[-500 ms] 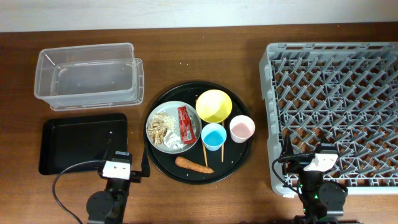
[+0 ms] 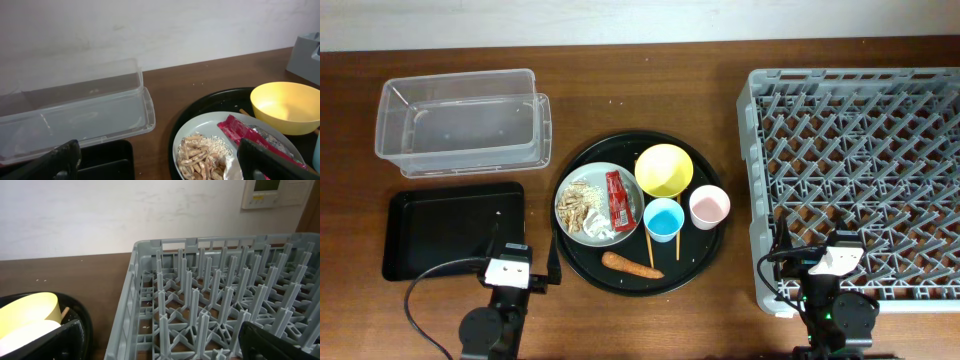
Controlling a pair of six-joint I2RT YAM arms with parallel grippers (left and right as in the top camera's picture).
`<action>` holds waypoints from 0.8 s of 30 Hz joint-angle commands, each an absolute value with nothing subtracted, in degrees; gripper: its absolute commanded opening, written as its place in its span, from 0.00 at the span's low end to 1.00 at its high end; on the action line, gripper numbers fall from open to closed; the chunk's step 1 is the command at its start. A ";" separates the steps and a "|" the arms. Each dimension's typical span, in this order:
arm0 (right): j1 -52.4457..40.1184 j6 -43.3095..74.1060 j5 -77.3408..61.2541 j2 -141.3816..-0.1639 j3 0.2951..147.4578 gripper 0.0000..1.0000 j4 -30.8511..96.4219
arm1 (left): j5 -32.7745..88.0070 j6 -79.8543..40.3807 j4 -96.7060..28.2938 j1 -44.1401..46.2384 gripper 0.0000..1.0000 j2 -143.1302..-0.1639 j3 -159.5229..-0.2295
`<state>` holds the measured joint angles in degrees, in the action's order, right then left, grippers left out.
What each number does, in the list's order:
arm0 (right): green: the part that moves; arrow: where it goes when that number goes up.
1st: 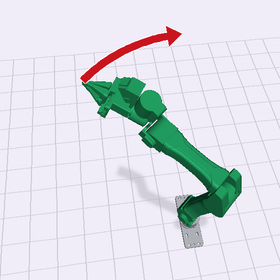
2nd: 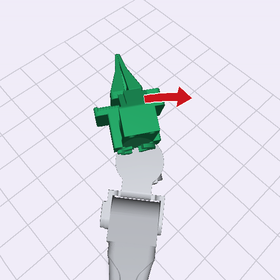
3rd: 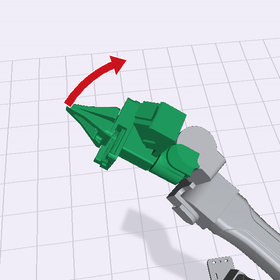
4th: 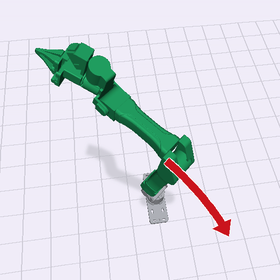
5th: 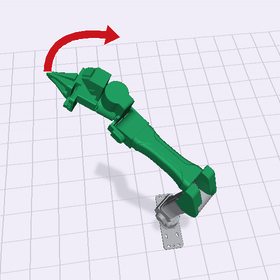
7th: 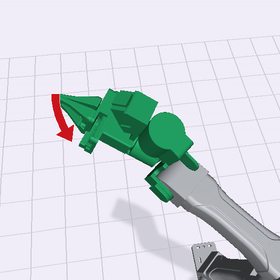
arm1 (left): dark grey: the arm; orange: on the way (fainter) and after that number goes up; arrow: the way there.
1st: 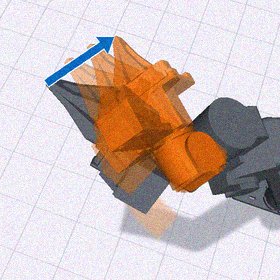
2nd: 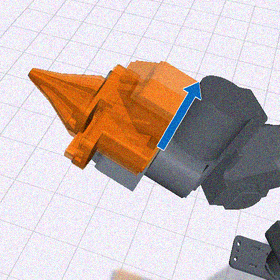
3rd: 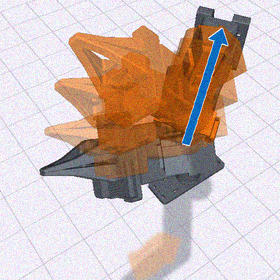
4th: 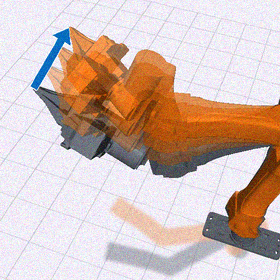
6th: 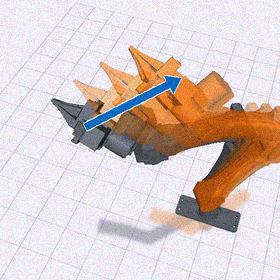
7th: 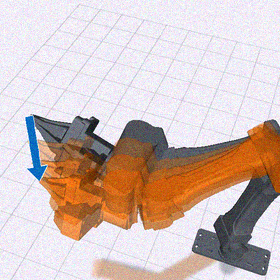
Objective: Sort waste into correct bins and load items into the dishwasher rack
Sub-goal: 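Move the left gripper toward the white plate on the platter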
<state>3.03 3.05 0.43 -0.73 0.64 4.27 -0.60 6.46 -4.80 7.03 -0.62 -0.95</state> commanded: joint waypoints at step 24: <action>3.40 3.46 0.45 -0.38 0.73 0.98 4.36 | -1.76 3.62 -4.82 7.35 0.99 -0.64 -0.67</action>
<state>3.03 3.01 0.43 -0.73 0.64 4.27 -0.95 5.08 -4.80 7.03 -0.62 -0.95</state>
